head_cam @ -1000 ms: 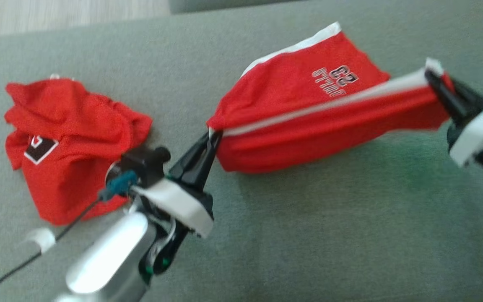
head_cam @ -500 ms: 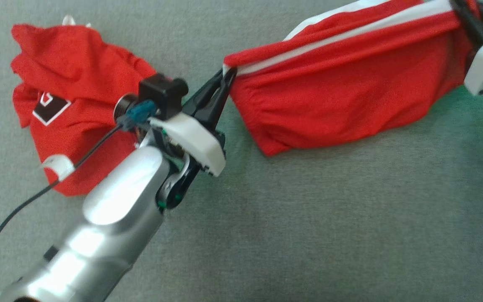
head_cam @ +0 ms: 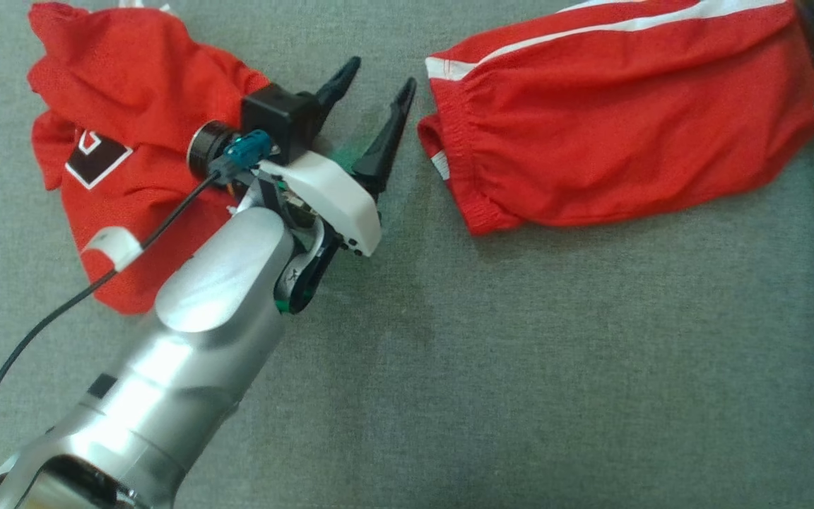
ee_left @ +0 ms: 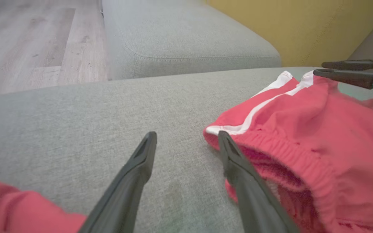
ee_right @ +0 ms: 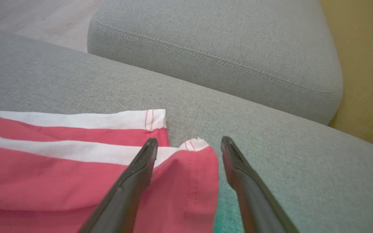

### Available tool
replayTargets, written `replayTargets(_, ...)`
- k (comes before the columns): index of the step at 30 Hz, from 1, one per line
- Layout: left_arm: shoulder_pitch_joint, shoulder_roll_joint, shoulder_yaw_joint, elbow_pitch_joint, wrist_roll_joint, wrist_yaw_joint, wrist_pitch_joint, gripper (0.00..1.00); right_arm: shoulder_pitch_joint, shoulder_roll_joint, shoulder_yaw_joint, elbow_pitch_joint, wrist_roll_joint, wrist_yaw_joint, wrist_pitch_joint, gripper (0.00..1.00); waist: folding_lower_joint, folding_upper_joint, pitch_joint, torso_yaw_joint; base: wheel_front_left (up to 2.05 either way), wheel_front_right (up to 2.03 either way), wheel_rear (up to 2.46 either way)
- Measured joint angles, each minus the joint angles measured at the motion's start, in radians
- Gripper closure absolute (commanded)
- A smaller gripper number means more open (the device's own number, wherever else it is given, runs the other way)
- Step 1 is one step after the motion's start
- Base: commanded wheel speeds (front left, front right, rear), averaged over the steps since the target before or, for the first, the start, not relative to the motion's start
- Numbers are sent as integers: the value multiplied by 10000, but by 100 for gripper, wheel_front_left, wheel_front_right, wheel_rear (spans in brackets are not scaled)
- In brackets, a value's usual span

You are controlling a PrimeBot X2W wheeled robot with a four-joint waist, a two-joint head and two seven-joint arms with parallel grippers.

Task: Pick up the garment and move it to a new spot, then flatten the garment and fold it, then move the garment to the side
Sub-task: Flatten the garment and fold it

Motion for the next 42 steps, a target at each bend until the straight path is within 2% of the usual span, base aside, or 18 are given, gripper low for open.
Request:
replayTargets(9, 44, 119, 510, 182, -6, 201, -1329, 0, 11, 805, -499, 963, 132, -2, -1927, 0, -2, 0, -886, -266, 0, 0, 0)
replayTargets(14, 585, 403, 1034, -282, -107, 639, -1935, 0, 117, 1193, -1147, 725, 226, 0, -2786, 0, -3, 0, -1639, -500, 0, 0, 0)
replayTargets(20, 2126, 838, 1875, -1290, -194, 1269, -2199, 0, 1780, 1569, -3498, -1237, -861, 0, -2872, 0, -4, 1, -2736, -888, 0, 0, 0)
replayTargets(27, 4037, 953, 2713, -2330, 301, 1609, -2240, 0, 4757, 2721, -4786, -2602, -2585, 0, -2897, 0, -3, 1, -3628, -1292, 0, 0, 0)
replayTargets(36, 5763, 541, 3122, -2719, 1296, 1574, -2240, 0, 7185, 3877, -6027, -3854, -3718, 0, -2897, 0, -2, 1, -4161, -1476, 0, 0, 0)
replayTargets(42, 6303, 125, 3519, -2830, 1814, 1283, -2240, 0, 8526, 4615, -6798, -4642, -4288, -2, -2790, 0, -2, 1, -4282, -1464, 0, 0, 0)
